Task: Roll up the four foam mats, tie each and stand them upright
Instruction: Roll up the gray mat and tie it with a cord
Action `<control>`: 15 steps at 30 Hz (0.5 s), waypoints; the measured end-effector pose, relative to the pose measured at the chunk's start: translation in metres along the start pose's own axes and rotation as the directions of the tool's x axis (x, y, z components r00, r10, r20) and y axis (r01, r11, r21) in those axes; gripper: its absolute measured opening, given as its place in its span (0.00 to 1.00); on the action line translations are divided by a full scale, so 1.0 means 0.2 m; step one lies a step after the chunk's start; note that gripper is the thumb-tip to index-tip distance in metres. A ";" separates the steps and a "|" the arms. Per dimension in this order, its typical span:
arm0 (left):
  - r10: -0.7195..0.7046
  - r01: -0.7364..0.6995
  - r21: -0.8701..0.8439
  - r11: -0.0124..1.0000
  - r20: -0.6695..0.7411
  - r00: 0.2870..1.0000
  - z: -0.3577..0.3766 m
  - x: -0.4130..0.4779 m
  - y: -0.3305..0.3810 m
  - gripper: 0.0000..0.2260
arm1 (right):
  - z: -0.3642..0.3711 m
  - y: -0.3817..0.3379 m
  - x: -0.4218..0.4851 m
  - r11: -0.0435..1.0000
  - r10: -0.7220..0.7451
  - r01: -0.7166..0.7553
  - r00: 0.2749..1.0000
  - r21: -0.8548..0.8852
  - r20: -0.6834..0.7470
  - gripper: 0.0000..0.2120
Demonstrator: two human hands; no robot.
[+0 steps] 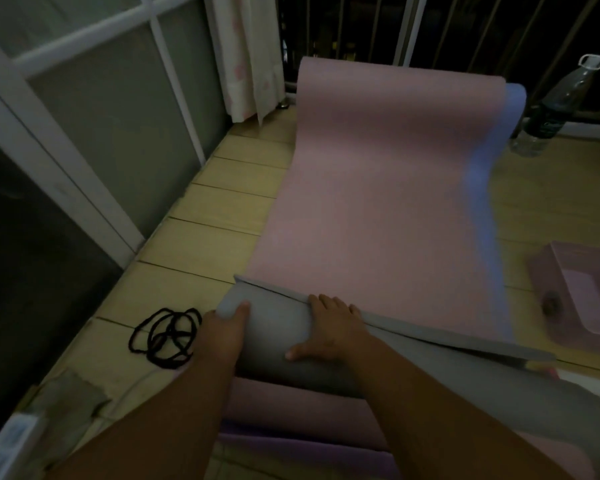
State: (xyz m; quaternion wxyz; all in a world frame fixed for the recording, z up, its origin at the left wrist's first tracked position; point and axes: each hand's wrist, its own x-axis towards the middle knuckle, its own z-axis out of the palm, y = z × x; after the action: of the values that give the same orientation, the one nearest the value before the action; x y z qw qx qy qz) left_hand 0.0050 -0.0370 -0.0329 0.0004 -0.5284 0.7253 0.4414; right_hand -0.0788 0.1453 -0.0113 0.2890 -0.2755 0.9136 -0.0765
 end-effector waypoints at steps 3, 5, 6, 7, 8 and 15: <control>-0.029 0.030 -0.044 0.999 0.028 0.999 -0.02 0.01 0.02 0.34 | 0.03 -0.10 0.04 1.000 0.011 -0.012 1.000 -0.018 -0.013 0.60; -0.010 0.013 -0.097 0.995 0.036 0.999 -0.05 0.01 0.02 0.32 | 0.03 -0.14 0.06 1.000 0.011 -0.011 1.000 -0.018 -0.005 0.61; 0.002 0.003 -0.112 0.994 0.046 0.999 -0.06 0.02 0.02 0.31 | 0.02 -0.16 0.07 1.000 0.000 0.000 1.000 -0.017 0.003 0.62; 0.010 -0.002 -0.126 0.992 0.066 0.998 -0.07 0.02 0.02 0.30 | 0.02 -0.17 0.07 1.000 -0.022 0.023 1.000 -0.019 0.008 0.63; 0.010 0.004 -0.150 0.989 0.095 0.995 -0.08 0.02 0.03 0.28 | 0.01 -0.18 0.08 0.998 -0.053 0.053 0.999 -0.022 0.014 0.63; 0.033 0.023 -0.297 0.955 0.182 0.983 -0.11 -0.01 0.10 0.23 | -0.02 -0.27 0.07 0.994 -0.077 0.070 0.993 -0.083 -0.085 0.62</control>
State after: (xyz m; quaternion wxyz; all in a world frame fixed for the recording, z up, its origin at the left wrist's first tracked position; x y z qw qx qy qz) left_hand 0.0003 -0.0491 -0.0061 -0.0127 -0.4773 0.6487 0.5926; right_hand -0.0662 0.0931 0.0015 0.2345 -0.3165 0.9170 -0.0626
